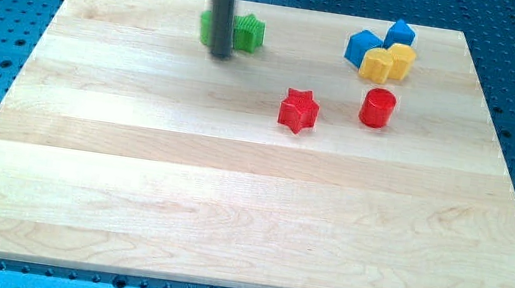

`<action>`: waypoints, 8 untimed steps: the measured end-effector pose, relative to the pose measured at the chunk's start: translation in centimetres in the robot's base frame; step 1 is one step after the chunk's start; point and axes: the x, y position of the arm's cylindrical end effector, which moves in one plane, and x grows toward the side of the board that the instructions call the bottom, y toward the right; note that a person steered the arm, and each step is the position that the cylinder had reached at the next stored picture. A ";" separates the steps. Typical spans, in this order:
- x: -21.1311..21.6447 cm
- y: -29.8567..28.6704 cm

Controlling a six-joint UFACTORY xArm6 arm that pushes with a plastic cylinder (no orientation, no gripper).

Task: Push the green blocks to the top left side of the board

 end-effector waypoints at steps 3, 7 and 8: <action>1.1 12.1; -3.3 -3.4; -1.9 -2.2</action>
